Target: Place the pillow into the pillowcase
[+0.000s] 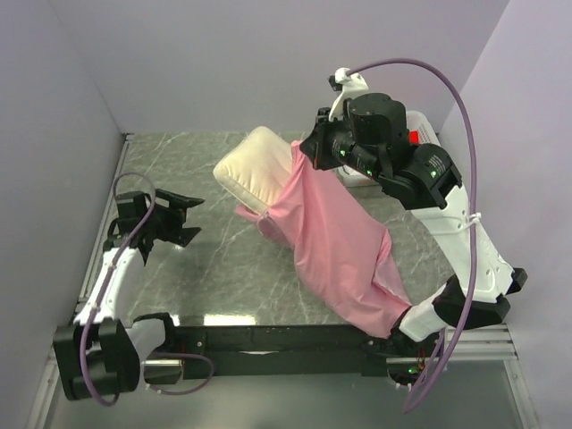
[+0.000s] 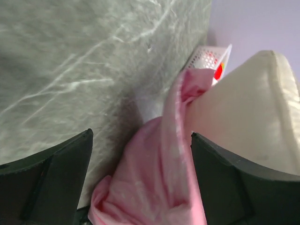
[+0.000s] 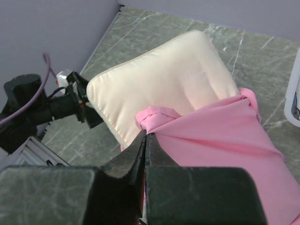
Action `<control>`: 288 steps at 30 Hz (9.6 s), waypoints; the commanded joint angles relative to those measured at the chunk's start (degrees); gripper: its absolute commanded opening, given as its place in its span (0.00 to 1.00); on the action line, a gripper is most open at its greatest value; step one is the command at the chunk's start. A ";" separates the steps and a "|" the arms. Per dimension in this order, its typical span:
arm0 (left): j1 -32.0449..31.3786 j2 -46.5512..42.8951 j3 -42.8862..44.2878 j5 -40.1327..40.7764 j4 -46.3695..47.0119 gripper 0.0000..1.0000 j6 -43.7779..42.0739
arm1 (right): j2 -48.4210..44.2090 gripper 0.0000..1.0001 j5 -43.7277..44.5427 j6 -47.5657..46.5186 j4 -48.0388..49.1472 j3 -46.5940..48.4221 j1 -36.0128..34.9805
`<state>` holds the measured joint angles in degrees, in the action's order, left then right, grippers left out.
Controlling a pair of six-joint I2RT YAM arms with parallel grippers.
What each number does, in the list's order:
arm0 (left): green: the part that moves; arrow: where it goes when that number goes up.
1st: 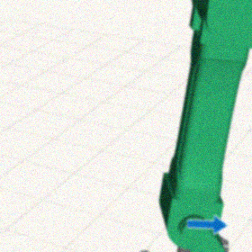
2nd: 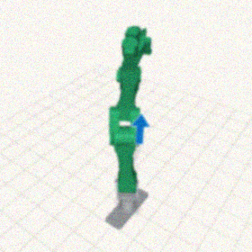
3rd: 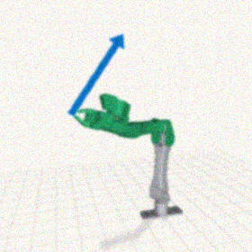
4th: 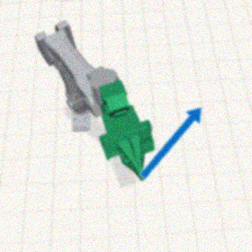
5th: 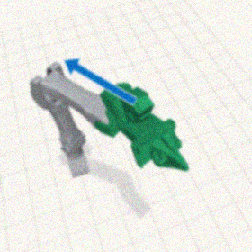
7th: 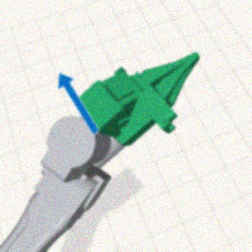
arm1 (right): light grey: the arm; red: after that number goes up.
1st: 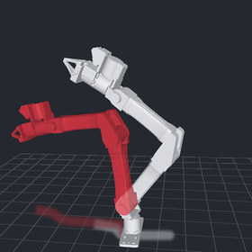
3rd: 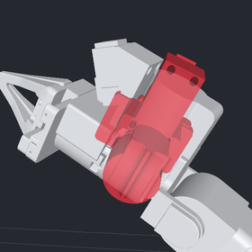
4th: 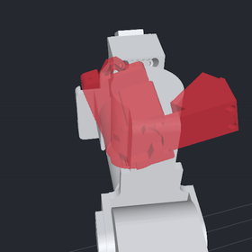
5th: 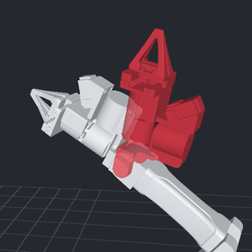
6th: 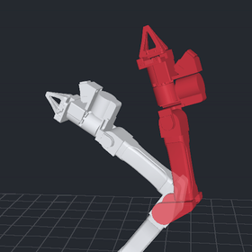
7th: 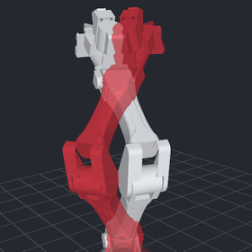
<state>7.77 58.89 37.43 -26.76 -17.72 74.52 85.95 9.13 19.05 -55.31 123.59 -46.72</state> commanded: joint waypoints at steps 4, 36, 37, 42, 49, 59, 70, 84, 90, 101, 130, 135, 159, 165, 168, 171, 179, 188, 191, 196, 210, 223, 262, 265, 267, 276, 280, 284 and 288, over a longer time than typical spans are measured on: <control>-7.50 9.21 5.02 -4.97 17.27 0.90 6.59 | -4.92 0.00 -0.95 0.46 9.52 -0.80 0.14; -16.82 15.10 -4.20 -10.94 28.78 0.84 10.89 | -1.66 0.00 2.30 -0.68 8.11 2.53 0.49; -17.08 15.63 -4.64 -11.20 31.05 0.84 11.69 | -1.84 0.00 2.21 -0.59 8.20 2.27 0.58; -20.33 19.32 -3.07 -11.91 35.64 0.82 14.25 | -1.58 0.00 2.65 -0.68 7.94 2.35 0.58; -25.87 19.60 -2.36 -9.54 38.19 0.69 17.76 | -0.26 0.00 3.71 -1.29 6.79 4.64 0.66; -13.67 13.18 23.18 1.96 9.04 0.01 3.19 | -2.80 0.00 3.80 -1.91 7.05 1.57 2.07; -11.55 19.23 60.60 5.50 2.34 0.01 -7.63 | -5.44 0.00 0.90 -0.07 9.60 -1.24 4.09; -10.06 33.04 88.63 -6.02 3.12 0.01 -2.98 | -6.85 0.00 -5.35 3.98 18.48 -9.87 8.04; -10.14 33.56 83.49 -10.41 6.12 0.01 -3.59 | -8.51 0.00 1.50 1.96 18.03 3.85 10.68; -10.06 38.49 90.45 -12.43 17.26 0.01 5.45 | -13.88 0.00 -0.86 2.22 24.28 -2.10 10.86; -15.16 22.15 56.54 -2.52 7.09 0.01 -8.78 | -1.93 0.00 -21.83 12.66 16.00 16.44 27.03; -9.81 13.98 40.03 0.23 8.56 0.02 -5.97 | -9.89 0.00 -22.06 12.51 24.18 -10.90 18.64; -25.74 -0.97 7.04 42.53 -11.53 0.77 -12.49 | -15.76 0.41 2.81 11.38 39.33 -62.72 -14.98; -31.76 -1.68 1.69 45.67 -10.61 0.72 -6.67 | 1.19 0.55 -5.32 5.57 35.79 -41.44 -4.37; -34.04 1.83 0.98 42.68 -6.64 0.70 -8.51 | 13.77 0.56 -6.75 3.38 32.56 -28.62 -1.36; -37.03 8.41 3.17 45.21 -9.16 0.70 -10.01 | 26.87 0.60 -6.40 0.30 25.88 -13.59 1.45; -36.51 7.56 9.58 46.62 -19.62 0.01 -15.72 | 41.05 0.72 -10.35 -1.03 20.06 -5.61 4.62; -33.88 0.79 19.27 51.92 -32.91 0.15 -20.29 | 37.45 0.24 -14.39 2.04 29.55 -24.97 4.88; -33.09 1.48 17.94 48.56 -31.77 0.82 -21.08 | 33.25 0.00 -14.84 2.92 34.03 -30.50 5.23; -30.45 5.61 21.97 45.41 -23.35 0.93 -24.42 | 22.52 0.00 -14.23 5.47 45.10 -45.24 4.89; -34.14 37.41 27.87 26.59 -6.63 0.58 -30.05 | 14.77 0.00 -14.57 5.91 52.85 -54.07 4.36; -35.54 49.21 33.49 28.69 -3.54 0.01 -26.98 | 14.86 0.00 -16.07 5.74 51.36 -52.48 4.36; -19.02 25.39 35.69 -1.80 -3.02 0.01 -25.48 | 25.33 0.46 -13.17 10.30 42.73 -25.40 9.98; -19.11 26.97 37.45 -0.83 -3.91 0.01 -25.74 | 17.69 0.56 -12.82 10.48 47.12 -32.60 9.98; -19.11 28.20 39.56 -0.92 -3.99 0.01 -26.00 | 13.30 0.63 -11.42 10.13 48.27 -37.25 9.98; -22.18 37.43 50.81 -3.46 -10.68 0.01 -29.52 | 24.50 0.79 -22.55 2.66 45.03 -29.92 15.42; -22.10 38.58 48.71 -6.01 -7.87 0.02 -28.56 | 29.00 0.81 -28.98 3.27 45.56 -27.97 16.66; -22.18 39.11 46.95 -8.48 -6.72 0.11 -28.90 | 34.01 0.54 -30.04 3.54 41.17 -21.38 17.62; -22.01 36.65 45.02 -9.01 -7.94 0.25 -31.54 | 35.59 0.17 -30.13 5.73 38.09 -15.41 21.40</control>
<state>-14.37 98.54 83.70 -33.01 -25.98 45.95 123.00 -18.65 23.38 -14.87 100.12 -28.21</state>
